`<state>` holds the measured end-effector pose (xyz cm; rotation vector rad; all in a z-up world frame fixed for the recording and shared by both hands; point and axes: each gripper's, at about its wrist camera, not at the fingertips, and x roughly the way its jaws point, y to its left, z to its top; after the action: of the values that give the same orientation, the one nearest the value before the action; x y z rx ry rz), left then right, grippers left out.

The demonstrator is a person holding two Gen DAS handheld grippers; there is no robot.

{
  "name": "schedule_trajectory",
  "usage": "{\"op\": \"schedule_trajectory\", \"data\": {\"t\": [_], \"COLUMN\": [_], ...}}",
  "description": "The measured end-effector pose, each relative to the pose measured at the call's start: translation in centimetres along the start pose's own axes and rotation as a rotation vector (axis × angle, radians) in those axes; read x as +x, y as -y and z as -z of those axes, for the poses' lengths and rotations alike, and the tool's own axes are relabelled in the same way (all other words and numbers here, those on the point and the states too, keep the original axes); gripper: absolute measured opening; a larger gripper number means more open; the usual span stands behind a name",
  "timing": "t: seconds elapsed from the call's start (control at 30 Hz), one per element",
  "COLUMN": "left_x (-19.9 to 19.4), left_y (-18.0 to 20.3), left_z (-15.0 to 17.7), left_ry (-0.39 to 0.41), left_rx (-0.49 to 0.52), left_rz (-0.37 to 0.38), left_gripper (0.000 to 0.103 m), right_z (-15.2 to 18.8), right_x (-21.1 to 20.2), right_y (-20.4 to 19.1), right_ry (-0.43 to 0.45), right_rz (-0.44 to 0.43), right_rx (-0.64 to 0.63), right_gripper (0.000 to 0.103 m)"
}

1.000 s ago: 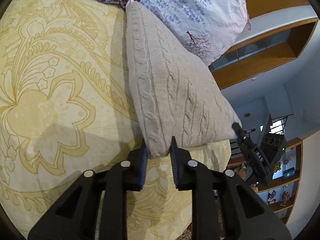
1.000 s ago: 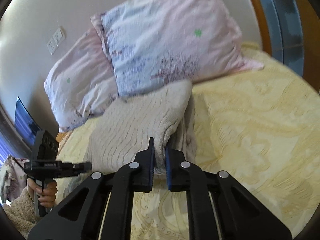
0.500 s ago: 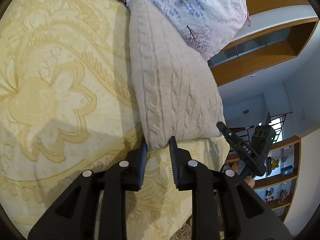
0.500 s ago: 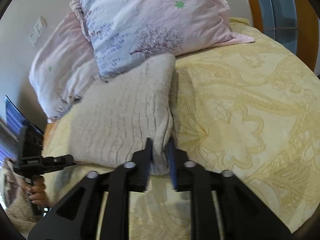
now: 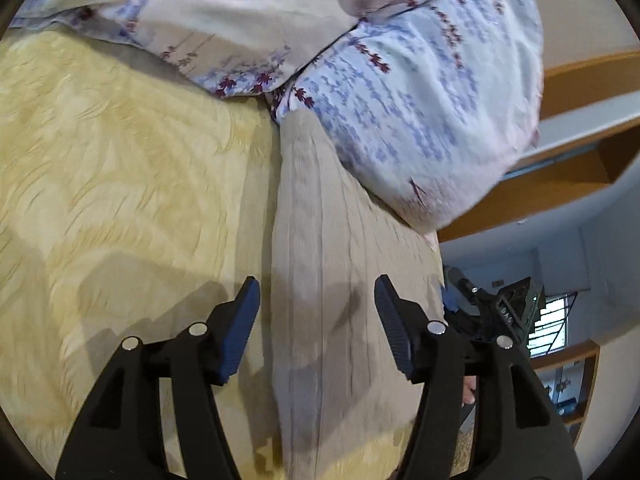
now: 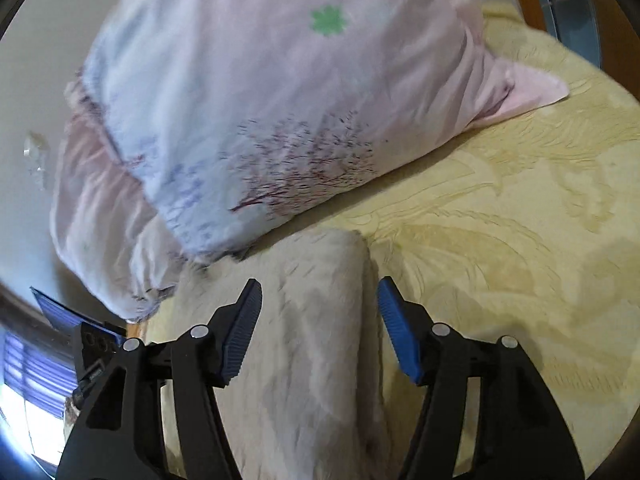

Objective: Fold small clothes

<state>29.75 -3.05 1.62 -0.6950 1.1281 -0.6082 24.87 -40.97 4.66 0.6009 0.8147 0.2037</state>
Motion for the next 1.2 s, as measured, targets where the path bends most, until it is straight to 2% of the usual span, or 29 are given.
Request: {"op": "schedule_trajectory", "data": {"t": [0.03,0.07,0.1,0.17,0.2,0.3,0.37,0.4,0.53,0.57,0.63,0.73,0.9,0.93,1.0,1.07,1.1,1.13,1.2], "left_x": [0.5,0.9,1.4,1.7,1.8,1.8,1.9,2.0,2.1,1.9,1.6,0.7,0.3,0.4,0.7,0.9,1.1,1.2,1.3], "left_y": [0.0,0.1,0.0,0.0,-0.1,-0.2,-0.2,-0.2,0.7,1.0,1.7,2.6,3.4,3.5,3.7,3.9,4.0,4.3,4.7], "left_z": [-0.4,-0.8,-1.2,-1.3,-1.4,-1.3,-1.1,-1.0,-0.5,-0.2,0.3,1.5,3.4,3.9,4.7,5.3,5.4,5.7,6.0], "left_ry": [-0.003,-0.006,-0.008,-0.005,-0.006,-0.006,-0.01,-0.012,-0.015,-0.011,-0.009,-0.011,-0.012,-0.015,-0.022,-0.018,-0.013,-0.006,0.009], "left_rx": [-0.004,-0.009,-0.014,-0.021,-0.023,-0.022,-0.018,-0.015,0.037,0.057,0.101,0.168,0.22,0.223,0.231,0.244,0.251,0.26,0.272], "left_rz": [-0.007,-0.012,-0.014,-0.006,0.002,0.008,0.017,0.018,-0.002,-0.009,-0.019,-0.021,-0.045,-0.052,-0.073,-0.092,-0.104,-0.116,-0.145], "left_gripper": [0.059,0.059,0.059,0.058,0.058,0.058,0.058,0.058,0.058,0.059,0.06,0.066,0.068,0.068,0.068,0.07,0.071,0.072,0.074], "right_z": [-0.3,-0.4,-0.4,-0.1,0.0,0.5,0.3,0.0,-0.2,-0.1,-0.1,0.4,3.5,4.7,5.7,6.6,6.7,6.5,5.8], "right_x": [1.0,1.4,1.7,1.7,1.2,-1.7,-2.6,-2.1,2.6,3.3,2.6,0.0,-3.9,-4.1,-3.1,-0.9,0.0,0.2,-0.1], "right_y": [0.1,0.1,0.0,-0.8,-1.3,-3.0,-3.1,-2.9,-0.7,-0.4,-0.4,-0.7,-2.5,-3.3,-4.2,-4.3,-4.1,-3.4,-2.6], "right_ry": [-0.016,-0.022,-0.028,-0.013,0.012,0.165,0.213,0.203,0.056,0.037,0.053,0.096,0.168,0.155,0.11,0.045,0.029,0.036,0.02], "right_rz": [0.002,-0.008,-0.023,-0.049,-0.055,-0.047,0.006,0.034,0.196,0.199,0.18,0.164,0.121,0.09,0.084,0.179,0.218,0.22,0.182], "right_rx": [0.007,0.006,-0.001,-0.07,-0.102,-0.214,-0.228,-0.221,-0.161,-0.148,-0.136,-0.121,-0.227,-0.275,-0.329,-0.366,-0.363,-0.339,-0.266], "right_gripper": [0.059,0.051,0.034,0.011,0.01,0.009,0.009,0.009,0.009,0.009,0.01,0.023,0.025,0.025,0.025,0.025,0.028,0.03,0.033]}}
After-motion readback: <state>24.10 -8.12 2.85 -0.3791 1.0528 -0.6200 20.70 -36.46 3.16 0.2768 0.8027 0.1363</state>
